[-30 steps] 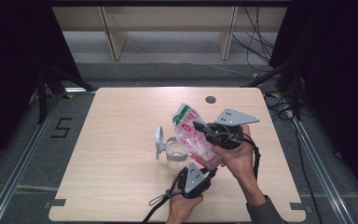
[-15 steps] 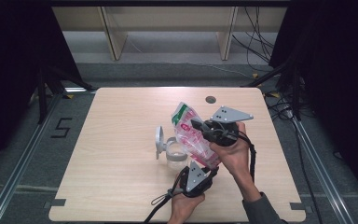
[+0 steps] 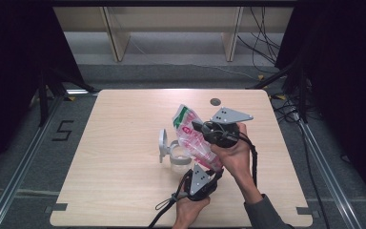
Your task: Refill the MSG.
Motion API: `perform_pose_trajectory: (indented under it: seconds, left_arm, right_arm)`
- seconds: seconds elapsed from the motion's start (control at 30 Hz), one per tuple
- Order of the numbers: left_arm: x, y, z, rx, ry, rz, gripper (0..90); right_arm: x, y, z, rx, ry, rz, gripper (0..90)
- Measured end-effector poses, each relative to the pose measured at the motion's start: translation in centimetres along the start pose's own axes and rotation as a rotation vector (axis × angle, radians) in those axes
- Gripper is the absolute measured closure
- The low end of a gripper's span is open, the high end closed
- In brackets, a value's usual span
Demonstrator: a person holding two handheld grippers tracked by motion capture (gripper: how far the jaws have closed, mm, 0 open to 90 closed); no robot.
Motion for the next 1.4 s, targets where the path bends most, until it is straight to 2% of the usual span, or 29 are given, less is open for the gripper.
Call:
perform_pose_trajectory:
  seconds: [0.13, 0.17, 0.23, 0.3, 0.33, 0.37, 0.4, 0.43, 0.5, 0.63, 0.67, 0.8, 0.9, 0.93, 0.97, 1.0, 1.07, 1.1, 1.13, 1.2, 1.3, 1.33, 1.4]
  left_arm:
    - [0.0, 0.1, 0.1, 0.007, -0.002, -0.009, 77.8]
    - [-0.1, 0.0, 0.2, 0.012, -0.007, -0.012, 77.8]
    - [0.0, 0.1, 0.2, 0.009, -0.001, -0.010, 77.8]
    - [0.0, 0.1, 0.3, 0.009, -0.004, -0.020, 77.8]
    - [0.0, 0.1, 0.3, 0.012, -0.001, -0.020, 77.8]
    - [0.0, 0.1, 0.3, 0.012, -0.002, -0.024, 77.8]
    - [0.0, 0.1, 0.3, 0.012, -0.002, -0.023, 77.8]
    - [-0.1, 0.1, 0.4, 0.013, -0.012, -0.025, 77.8]
    - [-0.1, 0.1, 0.5, 0.019, -0.007, -0.030, 77.9]
    - [-0.1, 0.1, 0.6, 0.024, -0.005, -0.040, 77.9]
    - [-0.1, 0.1, 0.7, 0.037, -0.007, -0.042, 77.9]
    - [-0.1, 0.1, 0.7, 0.035, -0.012, -0.054, 77.9]
    - [-0.2, 0.1, 0.7, 0.039, -0.014, -0.055, 77.9]
    - [-0.2, 0.1, 0.8, 0.042, -0.018, -0.055, 77.9]
    - [-0.2, 0.1, 0.8, 0.042, -0.019, -0.057, 77.9]
    - [-0.2, 0.1, 0.8, 0.038, -0.015, -0.054, 77.9]
    - [-0.2, 0.1, 0.8, 0.033, -0.011, -0.060, 77.9]
    - [-0.2, 0.1, 0.9, 0.037, -0.015, -0.062, 78.0]
    - [-0.2, 0.1, 0.8, 0.035, -0.010, -0.059, 78.0]
    - [-0.2, 0.1, 0.9, 0.037, -0.016, -0.060, 78.0]
    - [-0.2, 0.1, 1.0, 0.038, -0.017, -0.060, 78.0]
    - [-0.2, 0.1, 1.0, 0.040, -0.017, -0.059, 78.0]
    - [-0.3, 0.1, 1.1, 0.042, -0.017, -0.057, 78.0]
  right_arm:
    - [-0.2, -0.1, 0.3, 0.004, -0.015, -0.024, 90.0]
    - [-0.1, -0.1, 0.4, 0.016, -0.010, -0.009, 90.0]
    - [-0.1, -0.1, 0.5, 0.014, -0.010, -0.011, 90.0]
    - [0.1, 0.1, 0.6, 0.015, 0.005, 0.014, 90.0]
    - [0.1, -0.1, 0.7, 0.012, -0.003, 0.001, 90.0]
    - [0.1, -0.1, 0.6, 0.016, 0.014, 0.006, 90.0]
    - [0.0, -0.3, 0.8, 0.017, 0.004, -0.031, 90.0]
    - [0.1, 0.0, 0.8, 0.013, 0.014, -0.003, 90.0]
    - [0.1, -0.1, 0.9, 0.024, 0.009, -0.022, 90.0]
    - [0.2, -0.1, 1.1, 0.031, 0.025, -0.018, 90.0]
    - [0.2, -0.2, 1.2, 0.043, 0.016, -0.025, 90.0]
    - [0.3, 0.0, 1.4, 0.033, 0.023, -0.013, 90.0]
    - [0.2, -0.1, 1.5, 0.043, 0.018, -0.037, 90.0]
    - [0.3, 0.0, 1.5, 0.027, 0.032, -0.027, 90.0]
    - [0.2, -0.1, 1.5, 0.035, 0.028, -0.042, 90.0]
    - [0.2, 0.2, 1.6, 0.022, 0.023, -0.030, 90.0]
    - [0.3, 0.3, 1.7, 0.034, 0.030, -0.017, 90.0]
    - [0.3, 0.2, 1.7, 0.026, 0.034, -0.041, 90.0]
    - [0.4, 0.3, 1.8, 0.021, 0.044, -0.031, 90.0]
    - [0.3, 0.3, 2.0, 0.030, 0.027, -0.035, 90.0]
    - [0.4, 0.1, 1.9, 0.022, 0.042, -0.045, 90.0]
    - [0.4, 0.2, 1.9, 0.020, 0.047, -0.029, 90.0]
    - [0.4, 0.3, 2.0, 0.030, 0.035, -0.035, 90.0]
Point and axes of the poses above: each handheld gripper's, and its own axes: z roughly forward along the jaws, x roughly out of its underside, y roughly to its left, the point moved 6 cm from there along z, roughly forward along the jaws
